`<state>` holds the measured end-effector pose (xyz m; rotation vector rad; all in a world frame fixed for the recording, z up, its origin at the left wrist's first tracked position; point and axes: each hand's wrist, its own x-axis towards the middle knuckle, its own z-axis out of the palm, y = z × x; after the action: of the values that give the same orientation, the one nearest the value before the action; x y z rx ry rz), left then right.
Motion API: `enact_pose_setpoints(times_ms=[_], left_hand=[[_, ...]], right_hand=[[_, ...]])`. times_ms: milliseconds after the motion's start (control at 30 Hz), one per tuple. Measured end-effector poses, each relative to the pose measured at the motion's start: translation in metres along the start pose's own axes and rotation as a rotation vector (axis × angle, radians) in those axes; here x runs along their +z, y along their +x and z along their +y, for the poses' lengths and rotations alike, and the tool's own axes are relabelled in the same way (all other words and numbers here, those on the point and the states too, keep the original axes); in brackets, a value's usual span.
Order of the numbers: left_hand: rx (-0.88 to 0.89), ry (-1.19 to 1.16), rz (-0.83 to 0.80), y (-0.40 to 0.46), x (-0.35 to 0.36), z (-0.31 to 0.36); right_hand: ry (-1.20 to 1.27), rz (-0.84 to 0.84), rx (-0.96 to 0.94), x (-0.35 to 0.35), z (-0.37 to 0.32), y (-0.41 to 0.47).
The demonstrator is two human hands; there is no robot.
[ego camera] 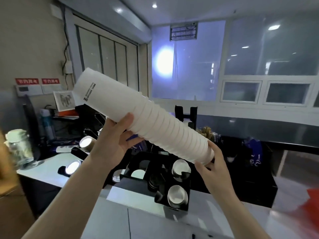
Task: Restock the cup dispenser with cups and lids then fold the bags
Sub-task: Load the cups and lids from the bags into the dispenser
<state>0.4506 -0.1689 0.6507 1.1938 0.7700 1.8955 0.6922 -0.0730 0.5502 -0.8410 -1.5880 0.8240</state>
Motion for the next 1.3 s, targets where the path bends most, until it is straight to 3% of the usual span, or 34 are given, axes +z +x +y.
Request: enact_pose_setpoints(times_ms=[333, 667, 933, 1133, 1300], left_hand=[[0.041, -0.097, 0.057, 0.034, -0.022, 0.009], [0.204, 0.048, 0.029, 0.119, 0.016, 0.003], [0.234, 0.192, 0.061, 0.172, 0.039, -0.029], [0.185, 0.280, 0.001, 0.196, 0.038, -0.046], [0.123, 0.314, -0.001, 0.216, 0.036, -0.056]], right_hand=[[-0.018, 0.001, 0.058, 0.028, -0.003, 0.046], [-0.185, -0.094, 0.022, 0.013, 0.001, 0.178], [0.077, -0.109, 0.227, 0.005, 0.032, 0.245], [0.107, -0.190, 0.340, 0.008, 0.058, 0.259], [0.128, -0.149, 0.375, 0.013, 0.071, 0.265]])
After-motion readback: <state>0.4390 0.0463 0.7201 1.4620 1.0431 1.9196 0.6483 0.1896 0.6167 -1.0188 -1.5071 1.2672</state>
